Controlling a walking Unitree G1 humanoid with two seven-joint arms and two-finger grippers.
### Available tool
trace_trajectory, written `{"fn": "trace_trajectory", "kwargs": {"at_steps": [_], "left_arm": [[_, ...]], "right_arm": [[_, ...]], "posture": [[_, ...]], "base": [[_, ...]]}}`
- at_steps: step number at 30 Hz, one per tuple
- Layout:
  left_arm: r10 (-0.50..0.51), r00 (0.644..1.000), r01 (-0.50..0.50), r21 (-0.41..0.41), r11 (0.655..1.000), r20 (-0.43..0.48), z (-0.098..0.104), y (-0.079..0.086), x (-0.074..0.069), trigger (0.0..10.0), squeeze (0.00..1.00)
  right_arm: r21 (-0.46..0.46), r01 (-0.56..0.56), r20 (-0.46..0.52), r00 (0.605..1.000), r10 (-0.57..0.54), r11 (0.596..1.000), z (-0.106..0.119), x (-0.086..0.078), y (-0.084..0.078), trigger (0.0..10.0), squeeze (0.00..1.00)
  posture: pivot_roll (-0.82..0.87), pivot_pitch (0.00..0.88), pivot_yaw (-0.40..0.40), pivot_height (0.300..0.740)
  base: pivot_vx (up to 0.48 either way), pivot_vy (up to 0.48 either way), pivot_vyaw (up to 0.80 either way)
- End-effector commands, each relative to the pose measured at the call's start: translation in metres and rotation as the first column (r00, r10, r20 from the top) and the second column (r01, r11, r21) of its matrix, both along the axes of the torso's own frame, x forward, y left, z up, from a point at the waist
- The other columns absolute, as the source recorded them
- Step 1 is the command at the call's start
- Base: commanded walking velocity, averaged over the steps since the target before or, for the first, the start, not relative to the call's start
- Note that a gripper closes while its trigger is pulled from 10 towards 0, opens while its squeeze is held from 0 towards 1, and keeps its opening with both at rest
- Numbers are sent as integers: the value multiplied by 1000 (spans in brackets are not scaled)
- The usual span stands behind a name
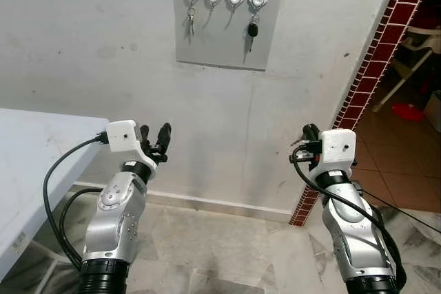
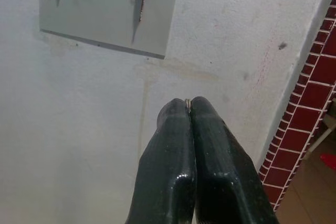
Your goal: Hang keys on a hook
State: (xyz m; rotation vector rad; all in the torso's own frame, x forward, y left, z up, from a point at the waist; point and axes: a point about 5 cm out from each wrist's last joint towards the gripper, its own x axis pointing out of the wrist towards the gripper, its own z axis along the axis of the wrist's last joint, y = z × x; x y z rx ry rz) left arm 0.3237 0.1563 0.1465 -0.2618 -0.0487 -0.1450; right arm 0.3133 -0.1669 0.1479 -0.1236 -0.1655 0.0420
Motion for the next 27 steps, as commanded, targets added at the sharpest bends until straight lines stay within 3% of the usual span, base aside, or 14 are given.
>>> {"fn": "trace_trajectory", "kwargs": {"at_steps": [1, 27], "left_arm": [[-11, 1000, 11, 0, 1000, 22, 4, 1, -2, 10000, 0], [-11, 1000, 11, -17, 1000, 24, 4, 1, -3, 10000, 0]], "right_arm": [[0, -1, 20, 1000, 1, 1000, 5, -1, 1, 10000, 0], [-3, -20, 24, 1000, 20, 1000, 8, -2, 2, 10000, 0]], "posture": [[191, 0, -13, 736], [194, 0, -20, 736]], "base": [[379, 0, 0], [474, 0, 0]]}}
